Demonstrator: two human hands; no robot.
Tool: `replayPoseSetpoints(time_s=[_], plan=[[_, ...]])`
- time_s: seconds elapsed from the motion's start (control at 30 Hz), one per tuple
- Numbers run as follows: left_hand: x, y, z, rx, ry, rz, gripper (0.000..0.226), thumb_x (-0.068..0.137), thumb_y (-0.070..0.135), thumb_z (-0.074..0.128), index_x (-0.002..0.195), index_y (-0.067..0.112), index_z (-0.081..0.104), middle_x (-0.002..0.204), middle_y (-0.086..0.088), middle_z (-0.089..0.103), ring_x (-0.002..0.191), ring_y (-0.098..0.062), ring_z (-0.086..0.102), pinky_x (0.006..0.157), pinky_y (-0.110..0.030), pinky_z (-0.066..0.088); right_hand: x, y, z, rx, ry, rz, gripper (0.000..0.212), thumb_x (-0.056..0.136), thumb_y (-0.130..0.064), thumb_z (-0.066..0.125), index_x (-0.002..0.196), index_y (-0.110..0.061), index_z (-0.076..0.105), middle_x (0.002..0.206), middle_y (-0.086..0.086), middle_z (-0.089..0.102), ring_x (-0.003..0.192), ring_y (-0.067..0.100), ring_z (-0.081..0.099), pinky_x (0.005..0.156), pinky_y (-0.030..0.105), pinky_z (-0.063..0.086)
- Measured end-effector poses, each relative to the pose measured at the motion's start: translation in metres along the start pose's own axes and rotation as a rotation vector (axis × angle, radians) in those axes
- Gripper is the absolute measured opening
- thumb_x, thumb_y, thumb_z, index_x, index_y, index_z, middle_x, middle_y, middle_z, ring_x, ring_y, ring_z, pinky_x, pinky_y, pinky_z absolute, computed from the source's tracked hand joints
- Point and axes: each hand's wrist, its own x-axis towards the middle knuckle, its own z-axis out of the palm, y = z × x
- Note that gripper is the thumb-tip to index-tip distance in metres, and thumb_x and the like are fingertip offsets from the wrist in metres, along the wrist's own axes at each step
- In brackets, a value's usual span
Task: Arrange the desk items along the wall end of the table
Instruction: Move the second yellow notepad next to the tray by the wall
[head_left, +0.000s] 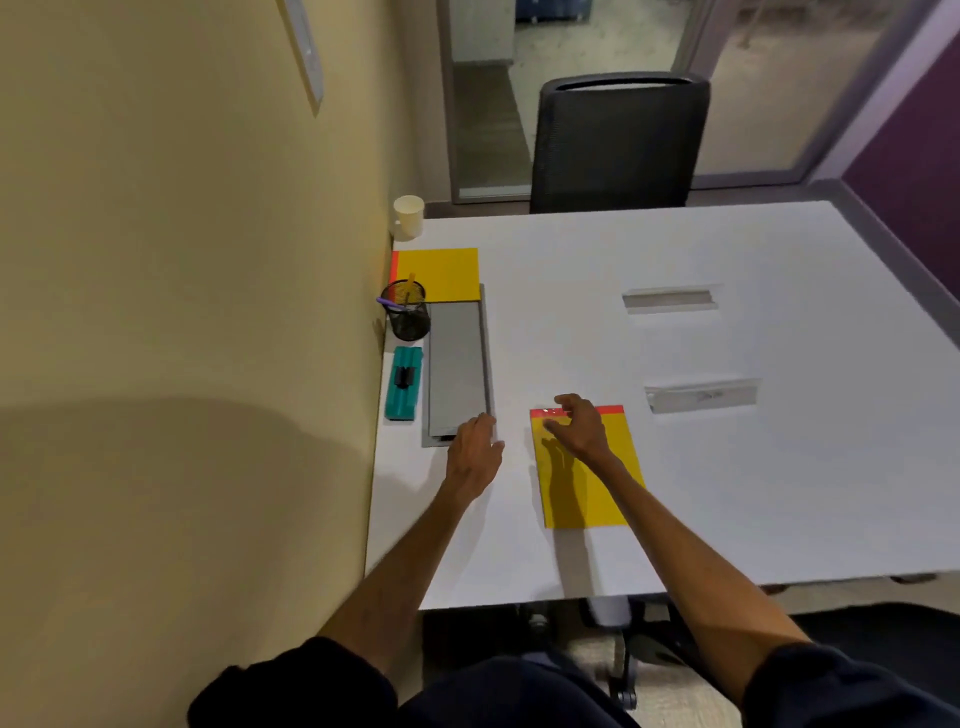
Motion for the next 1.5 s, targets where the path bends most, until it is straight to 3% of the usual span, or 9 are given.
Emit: replayPoseSetpoints(time_s=[0.27,0.63,0.9,1.1,1.2,1.27,1.37,1.43,1.5], plan=[[0.007,0.035,0.044,0.144,-0.125,0.086,0.042,0.101,0.026,0.051,0.139,0.008,0.044,0.141,-0.012,0.050,0.136,-0.027,0.041,0.109,-0.038,0.037,-0.024,0.074,-0.049,-0.011,0.071,0.235,0.060,0.088,-0.024,0.072,0.139,-0.003,0.048,0.141,0.020,0.049,0.130,0.033,0.049,0.105,0.040,0.042],[0.008,0.067,0.096,0.314,-0.227,0.044,0.056,0.096,0.021,0.056,0.144,0.001,0.033,0.144,-0.017,0.040,0.135,-0.032,0.035,0.107,-0.039,0.038,-0.034,0.135,-0.074,-0.058,-0.011,0.402,0.080,0.084,-0.037,0.076,0.145,-0.002,0.037,0.143,0.018,0.044,0.135,0.032,0.044,0.110,0.043,0.042],[0.007,0.093,0.116,0.091,-0.123,-0.372,0.081,0.088,0.021,0.067,0.148,-0.005,0.017,0.146,-0.023,0.036,0.137,-0.039,0.034,0.108,-0.047,0.041,-0.035,0.139,-0.056,-0.227,-0.072,0.346,0.070,0.088,-0.045,0.066,0.141,-0.004,0.043,0.142,0.015,0.040,0.136,0.031,0.038,0.106,0.043,0.045],[0.009,0.087,0.117,0.066,-0.124,-0.438,0.069,0.087,0.017,0.065,0.141,-0.003,0.027,0.143,-0.023,0.038,0.135,-0.039,0.037,0.108,-0.047,0.040,-0.027,0.132,-0.046,-0.213,-0.100,0.319,0.055,0.090,-0.031,0.064,0.133,-0.001,0.049,0.140,0.016,0.041,0.133,0.031,0.040,0.103,0.043,0.044],[0.009,0.084,0.114,-0.013,-0.089,-0.465,0.073,0.087,0.016,0.067,0.144,-0.001,0.026,0.144,-0.023,0.041,0.135,-0.039,0.039,0.108,-0.048,0.040,-0.017,0.134,-0.050,-0.138,-0.087,0.362,0.016,0.087,-0.020,0.064,0.083,-0.007,0.056,0.110,0.014,0.052,0.105,0.026,0.051,0.084,0.035,0.046],[0.012,0.080,0.111,-0.114,-0.078,-0.513,0.071,0.086,0.016,0.068,0.142,-0.002,0.029,0.143,-0.023,0.042,0.134,-0.040,0.041,0.107,-0.048,0.040,-0.011,0.135,-0.053,-0.075,-0.079,0.390,0.038,0.084,-0.014,0.064,0.058,-0.014,0.037,0.079,0.007,0.042,0.070,0.017,0.041,0.066,0.029,0.037],[0.015,0.070,0.108,-0.247,-0.080,-0.572,0.054,0.088,0.014,0.064,0.133,-0.008,0.043,0.133,-0.024,0.052,0.124,-0.039,0.052,0.100,-0.046,0.046,-0.007,0.136,-0.061,-0.021,-0.091,0.417,0.027,0.084,-0.010,0.065,0.062,-0.004,0.052,0.076,0.013,0.050,0.073,0.022,0.048,0.068,0.030,0.036],[0.015,0.064,0.106,-0.327,-0.056,-0.548,0.030,0.088,0.008,0.061,0.112,-0.009,0.056,0.113,-0.023,0.061,0.104,-0.034,0.061,0.084,-0.042,0.050,-0.005,0.137,-0.065,0.042,-0.118,0.404,0.016,0.086,-0.009,0.064,0.072,-0.003,0.058,0.079,0.015,0.054,0.078,0.023,0.051,0.070,0.031,0.036],[0.015,0.064,0.101,-0.440,-0.013,-0.520,0.005,0.091,0.005,0.059,0.095,0.003,0.058,0.095,-0.014,0.059,0.089,-0.025,0.057,0.074,-0.034,0.046,-0.003,0.134,-0.070,0.155,-0.126,0.420,0.016,0.087,-0.005,0.063,0.073,-0.005,0.056,0.078,0.014,0.053,0.077,0.022,0.051,0.069,0.031,0.036]])
